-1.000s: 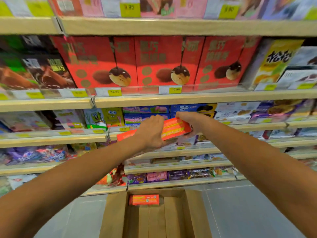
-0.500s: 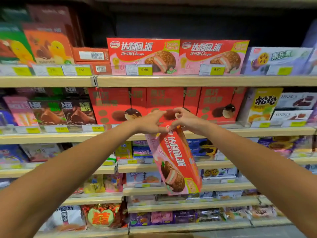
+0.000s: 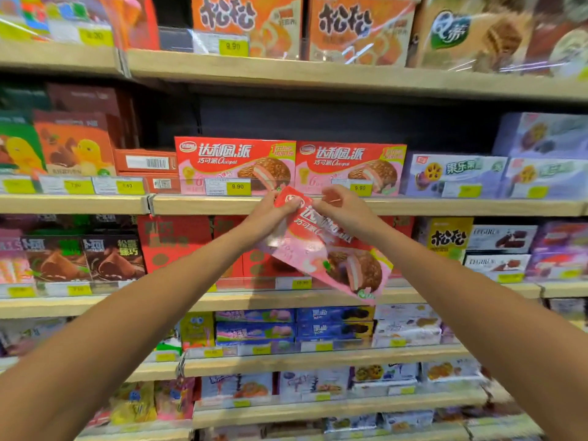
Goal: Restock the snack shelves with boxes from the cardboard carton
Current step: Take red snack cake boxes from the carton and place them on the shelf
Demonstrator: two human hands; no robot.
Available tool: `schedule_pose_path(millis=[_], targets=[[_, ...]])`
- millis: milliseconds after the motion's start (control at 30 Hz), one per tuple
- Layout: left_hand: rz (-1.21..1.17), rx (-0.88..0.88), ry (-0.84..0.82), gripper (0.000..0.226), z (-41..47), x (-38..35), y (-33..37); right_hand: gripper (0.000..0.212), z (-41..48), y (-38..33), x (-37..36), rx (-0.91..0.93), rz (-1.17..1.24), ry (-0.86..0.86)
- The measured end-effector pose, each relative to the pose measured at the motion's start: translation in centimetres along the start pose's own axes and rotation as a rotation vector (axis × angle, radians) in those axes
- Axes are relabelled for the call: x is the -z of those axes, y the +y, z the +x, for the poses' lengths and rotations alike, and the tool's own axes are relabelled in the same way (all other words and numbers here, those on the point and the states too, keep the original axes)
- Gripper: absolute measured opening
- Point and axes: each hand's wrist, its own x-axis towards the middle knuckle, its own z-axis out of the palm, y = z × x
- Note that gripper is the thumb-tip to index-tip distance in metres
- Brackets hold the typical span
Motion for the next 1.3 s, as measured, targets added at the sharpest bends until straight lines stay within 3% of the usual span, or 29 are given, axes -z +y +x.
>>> schedule_pose_path(millis=[200,300,467,733,900,1067,1300], targets=[[-0.107,-0.037,0.344,0.062,3.6,-1.4,4.4,0.052,1.7,2.0,6.0,0.297,-0.438,0.343],[-0.174,-0.050,0.444,0.081,5.9,-1.4,5.4,0.062,3.3,2.4,8.4,0.293,-0.450,0.456],[-0.326,-0.084,0.440,0.050,7.9,-3.0,7.7,0.081,5.4,3.3,11.9,0.208,-0.376,0.410],[-0.129,-0.178,0.444,0.054,10.2,-4.9,8.7,0.099,7.8,5.6,14.8,0.150,-0.245,0.363],[0.004,-0.200,0.428,0.050,11.1,-5.1,8.7,0.095,8.8,6.6,14.9,0.199,-0.213,0.437],[0.166,-0.136,0.433,0.074,13.5,-4.2,6.6,0.085,9.3,7.2,14.4,0.193,-0.245,0.482],[0.374,-0.183,0.497,0.056,12.6,-4.5,7.3,0.076,10.1,7.5,13.4,0.199,-0.284,0.525]])
